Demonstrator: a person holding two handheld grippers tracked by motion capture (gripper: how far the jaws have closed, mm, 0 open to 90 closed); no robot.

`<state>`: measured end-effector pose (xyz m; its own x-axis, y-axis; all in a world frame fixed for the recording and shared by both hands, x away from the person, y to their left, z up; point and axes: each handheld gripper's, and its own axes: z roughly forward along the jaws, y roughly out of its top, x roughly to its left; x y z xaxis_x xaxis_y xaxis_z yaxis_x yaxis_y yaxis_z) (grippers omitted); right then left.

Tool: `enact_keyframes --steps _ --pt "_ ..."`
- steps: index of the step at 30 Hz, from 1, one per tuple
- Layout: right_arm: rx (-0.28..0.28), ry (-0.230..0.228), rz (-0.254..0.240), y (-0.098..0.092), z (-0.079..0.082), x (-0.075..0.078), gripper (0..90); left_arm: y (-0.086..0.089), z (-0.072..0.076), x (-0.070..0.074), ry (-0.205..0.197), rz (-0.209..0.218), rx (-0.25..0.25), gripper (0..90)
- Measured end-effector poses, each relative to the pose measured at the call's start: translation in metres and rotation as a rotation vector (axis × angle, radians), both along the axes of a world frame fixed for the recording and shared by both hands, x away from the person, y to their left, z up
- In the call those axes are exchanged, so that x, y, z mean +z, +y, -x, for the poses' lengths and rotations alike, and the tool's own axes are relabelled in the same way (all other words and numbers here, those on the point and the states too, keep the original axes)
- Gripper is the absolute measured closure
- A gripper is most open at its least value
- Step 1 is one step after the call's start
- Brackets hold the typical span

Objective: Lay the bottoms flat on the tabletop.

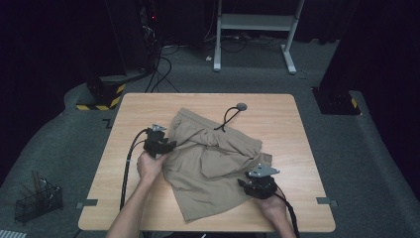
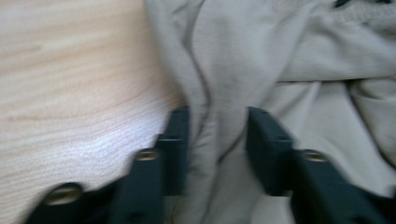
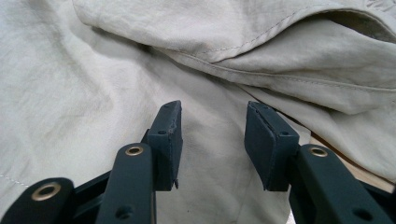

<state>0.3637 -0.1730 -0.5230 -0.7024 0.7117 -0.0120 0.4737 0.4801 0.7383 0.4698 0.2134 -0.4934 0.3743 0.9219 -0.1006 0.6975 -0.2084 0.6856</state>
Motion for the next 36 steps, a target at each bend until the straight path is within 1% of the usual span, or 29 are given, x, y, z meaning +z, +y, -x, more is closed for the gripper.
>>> enact_keyframes --steps 2,3,4,6,7,8,9,10,13,14,15,16,17,18,19,20,22,23,24,25,26,28,30,31,32,33,36 --pt "0.000 0.000 0.000 0.000 0.000 0.000 56.6 0.001 -0.006 -0.006 0.039 -0.022 0.000 79.2" --pt "0.000 0.000 -0.001 0.000 0.000 0.000 56.6 0.001 -0.008 -0.007 0.049 -0.034 -0.001 84.5" --pt "0.000 0.001 0.000 0.000 0.000 0.000 56.6 0.001 -0.009 -0.007 0.051 -0.044 0.000 87.2" --pt "0.000 0.000 0.000 0.000 0.000 0.000 56.6 -0.001 -0.011 -0.006 0.044 -0.061 0.009 88.4" --pt "0.000 0.000 -0.001 0.000 0.000 0.000 56.6 -0.001 -0.012 -0.003 0.033 -0.082 0.016 88.6" --pt "0.000 0.001 0.000 0.000 0.000 0.000 56.6 0.000 -0.013 -0.001 0.015 -0.100 0.031 88.8" --pt "0.000 0.000 0.000 0.000 0.000 0.000 56.6 0.004 -0.014 0.002 -0.005 -0.110 0.056 88.8" --pt "0.000 0.001 -0.001 0.000 0.000 0.000 56.6 0.009 -0.018 0.002 0.003 -0.120 0.080 88.9" --pt "0.000 0.001 -0.001 0.000 0.000 0.000 56.7 0.019 -0.022 0.000 0.018 -0.115 0.108 88.7" --pt "0.000 0.001 -0.001 0.000 0.000 0.000 56.7 0.021 -0.022 -0.001 0.024 -0.095 0.110 88.5" --pt "0.000 0.001 -0.001 0.000 0.000 0.000 56.7 0.019 -0.021 -0.002 0.019 -0.097 0.103 87.8" --pt "0.000 0.001 -0.001 0.000 0.000 0.000 56.7 0.017 -0.018 -0.002 0.007 -0.106 0.090 86.3" --pt "-0.001 0.001 0.000 0.000 0.000 0.000 56.7 0.015 -0.016 -0.001 -0.001 -0.102 0.083 79.1" --pt "-0.001 0.001 -0.001 0.000 0.000 0.000 56.7 0.013 -0.013 0.000 -0.004 -0.100 0.080 68.7" --pt "-0.001 0.001 -0.002 0.000 0.000 0.000 56.8 0.011 -0.010 0.002 -0.012 -0.104 0.075 62.6" --pt "0.000 0.001 -0.002 0.000 0.000 0.000 56.7 0.007 -0.004 0.004 -0.029 -0.081 0.061 57.8" --pt "-0.001 0.001 -0.002 0.000 0.000 0.000 56.8 -0.002 0.005 0.009 -0.048 -0.079 0.019 49.4" --pt "-0.002 -0.001 0.000 0.000 0.000 0.000 57.3 -0.006 0.010 0.010 -0.056 -0.072 0.007 45.7" --pt "-0.004 -0.003 0.002 0.000 0.000 0.000 59.7 -0.012 0.016 0.012 -0.067 -0.074 -0.025 44.1" --pt "-0.010 -0.005 0.001 0.001 0.000 0.000 68.0 -0.016 0.021 0.013 -0.074 -0.083 -0.044 42.5" --pt "-0.009 -0.008 0.001 0.001 0.000 0.000 72.4 -0.019 0.026 0.014 -0.083 -0.090 -0.056 41.4" --pt "-0.010 -0.008 0.001 0.001 0.000 0.000 77.8 -0.023 0.035 0.016 -0.090 -0.085 -0.074 39.9" --pt "-0.015 -0.013 0.006 0.002 0.000 0.000 82.5 -0.024 0.041 0.019 -0.098 -0.085 -0.081 38.9" --pt "-0.013 -0.021 0.012 0.002 0.000 0.000 85.1 -0.024 0.045 0.022 -0.112 -0.084 -0.082 38.6" --pt "-0.017 -0.026 0.020 0.003 0.001 0.000 87.8 -0.024 0.047 0.024 -0.116 -0.076 -0.080 38.7" --pt "-0.018 -0.031 0.026 0.004 0.002 0.000 88.7 -0.023 0.049 0.026 -0.117 -0.068 -0.074 38.7" --pt "-0.019 -0.033 0.027 0.006 0.004 0.000 89.2 -0.022 0.052 0.031 -0.125 -0.067 -0.068 38.5"
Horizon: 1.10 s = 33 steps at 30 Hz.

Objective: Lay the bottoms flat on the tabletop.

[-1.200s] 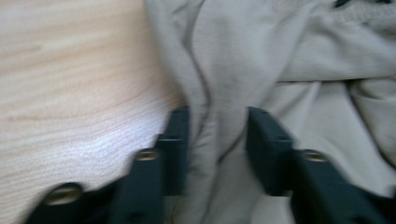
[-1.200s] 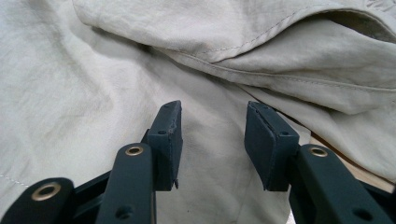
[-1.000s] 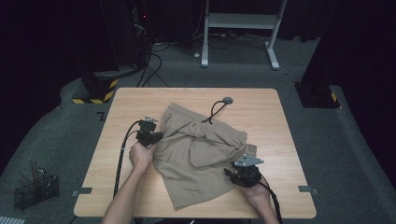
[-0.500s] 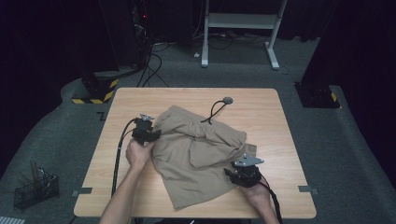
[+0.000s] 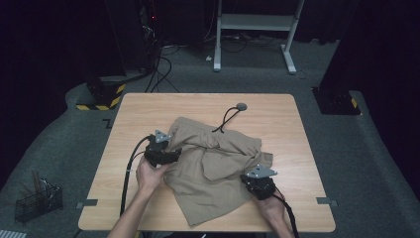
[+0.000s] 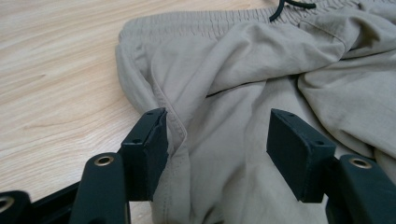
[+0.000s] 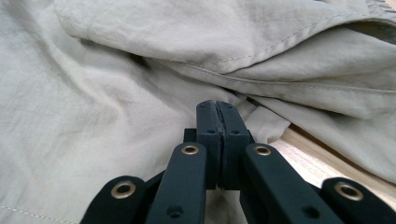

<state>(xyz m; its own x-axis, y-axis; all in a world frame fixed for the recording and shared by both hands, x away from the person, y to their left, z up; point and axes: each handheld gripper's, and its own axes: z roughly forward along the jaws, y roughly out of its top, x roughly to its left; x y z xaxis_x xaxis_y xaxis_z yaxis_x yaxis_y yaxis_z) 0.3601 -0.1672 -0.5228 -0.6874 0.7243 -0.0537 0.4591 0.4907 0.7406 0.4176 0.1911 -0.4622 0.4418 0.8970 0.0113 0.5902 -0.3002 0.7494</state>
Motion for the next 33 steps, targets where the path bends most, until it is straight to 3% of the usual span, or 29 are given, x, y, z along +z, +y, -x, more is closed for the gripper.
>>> enact_keyframes --steps 6,10,17,22,27,31,33 --pt "0.002 0.014 -0.015 0.002 0.001 0.000 87.8 0.001 0.004 0.011 -0.038 0.017 0.002 38.5" --pt "0.020 0.015 -0.013 0.004 0.003 0.000 77.4 0.003 0.003 0.014 -0.023 0.052 0.006 38.7" --pt "0.025 0.028 -0.036 0.000 0.002 0.005 70.3 -0.012 0.011 -0.010 0.045 0.075 -0.021 38.5" --pt "0.013 0.009 -0.070 -0.006 0.000 0.016 67.1 -0.018 0.017 -0.028 0.078 0.090 -0.010 38.1" --pt "-0.009 -0.042 -0.082 -0.004 -0.007 0.028 61.1 -0.022 0.019 -0.044 0.103 0.064 0.006 37.2" --pt "-0.017 -0.070 -0.059 0.005 -0.016 0.036 52.4 -0.020 0.019 -0.055 0.100 0.059 0.018 36.7" --pt "-0.022 -0.041 -0.028 0.010 -0.028 0.035 48.6 -0.018 0.019 -0.056 0.090 0.066 0.027 37.6"
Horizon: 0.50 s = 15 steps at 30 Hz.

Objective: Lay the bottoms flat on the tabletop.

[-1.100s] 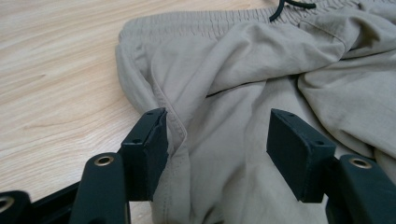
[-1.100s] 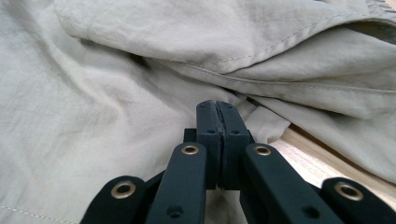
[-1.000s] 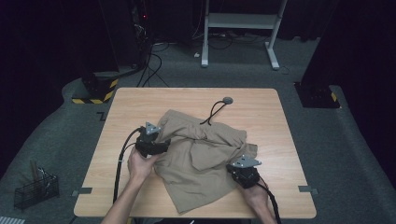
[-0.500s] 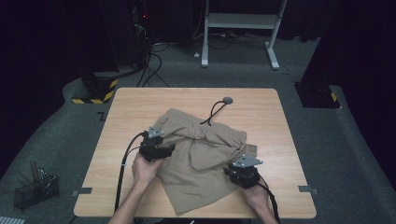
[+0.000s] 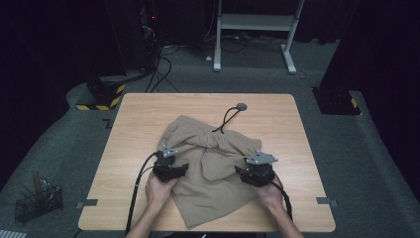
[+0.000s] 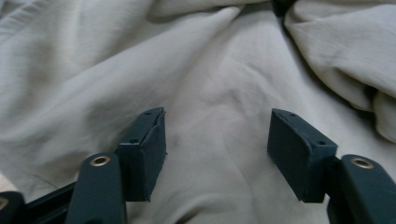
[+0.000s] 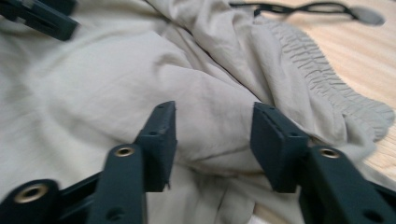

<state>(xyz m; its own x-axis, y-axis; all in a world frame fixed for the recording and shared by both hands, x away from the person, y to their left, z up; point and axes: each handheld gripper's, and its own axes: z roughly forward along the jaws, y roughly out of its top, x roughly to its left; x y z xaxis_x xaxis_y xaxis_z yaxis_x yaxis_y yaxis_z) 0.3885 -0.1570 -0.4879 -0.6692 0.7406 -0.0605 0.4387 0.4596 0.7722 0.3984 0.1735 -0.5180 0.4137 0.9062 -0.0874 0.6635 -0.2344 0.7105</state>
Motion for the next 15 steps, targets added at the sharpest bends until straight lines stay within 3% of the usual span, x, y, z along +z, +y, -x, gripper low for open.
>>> enact_keyframes --steps 2,4,5,9,15 --pt "-0.003 0.027 0.014 0.003 -0.009 -0.004 48.0 0.002 -0.001 -0.001 -0.006 -0.005 0.001 37.7" --pt "-0.005 0.058 0.035 0.006 -0.018 -0.008 52.8 0.002 -0.001 -0.002 -0.036 -0.050 -0.005 38.6" --pt "-0.005 0.071 0.055 0.007 -0.021 -0.011 60.7 0.002 -0.001 -0.003 -0.051 -0.074 -0.013 39.2" --pt "0.028 0.076 0.109 0.005 -0.029 -0.014 89.8 0.007 -0.004 -0.005 -0.063 -0.066 -0.015 39.5" --pt "-0.011 0.044 0.136 -0.013 -0.038 -0.001 90.0 0.014 -0.008 -0.006 -0.075 -0.059 -0.008 39.4"
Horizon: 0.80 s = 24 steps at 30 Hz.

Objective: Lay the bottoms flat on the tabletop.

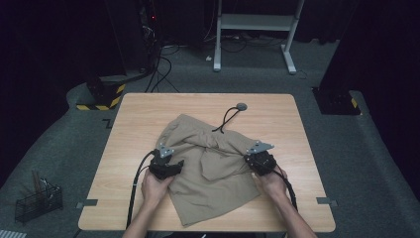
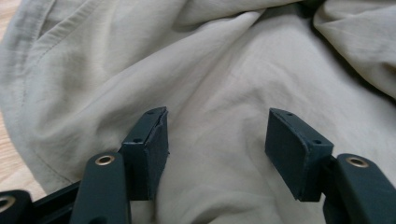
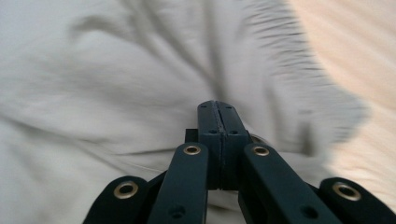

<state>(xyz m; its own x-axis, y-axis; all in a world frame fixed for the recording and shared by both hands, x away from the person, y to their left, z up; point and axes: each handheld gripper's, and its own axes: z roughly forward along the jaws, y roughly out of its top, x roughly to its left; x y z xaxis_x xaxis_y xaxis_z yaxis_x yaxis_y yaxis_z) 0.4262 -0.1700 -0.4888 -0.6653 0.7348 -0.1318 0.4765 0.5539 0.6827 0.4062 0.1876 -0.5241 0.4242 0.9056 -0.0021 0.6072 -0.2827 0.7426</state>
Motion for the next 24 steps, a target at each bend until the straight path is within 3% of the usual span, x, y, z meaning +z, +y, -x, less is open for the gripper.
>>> enact_keyframes --steps 5,7,10,13,16,19,20,22,24 --pt "-0.058 -0.011 -0.017 -0.016 -0.010 0.009 89.8 0.010 -0.005 -0.001 -0.011 0.004 0.044 39.5" --pt "-0.067 0.002 -0.055 -0.019 -0.012 0.008 80.0 0.010 -0.005 0.000 -0.004 0.003 0.052 39.4" --pt "-0.062 0.006 -0.075 -0.013 -0.012 0.006 64.6 0.008 -0.001 0.002 0.025 0.044 0.036 34.2" --pt "-0.058 0.006 -0.073 -0.006 -0.014 0.002 57.7 -0.001 0.008 0.009 0.005 0.078 -0.001 31.9" --pt "-0.070 0.037 -0.069 -0.002 -0.022 -0.007 54.9 -0.012 0.014 0.011 0.011 0.059 -0.044 31.4" --pt "-0.086 0.075 -0.068 -0.001 -0.029 -0.015 56.5 -0.018 0.014 0.005 0.039 0.004 -0.049 31.1" --pt "-0.080 0.084 -0.069 -0.002 -0.031 -0.016 60.2 -0.018 0.014 0.002 0.026 -0.003 -0.046 31.1" --pt "-0.055 0.116 -0.067 -0.002 -0.035 -0.017 74.6 -0.016 0.015 0.001 0.013 0.001 -0.032 33.8" --pt "-0.042 0.107 -0.018 0.001 -0.037 -0.014 84.8 -0.015 0.014 0.001 0.008 -0.012 -0.027 33.8"
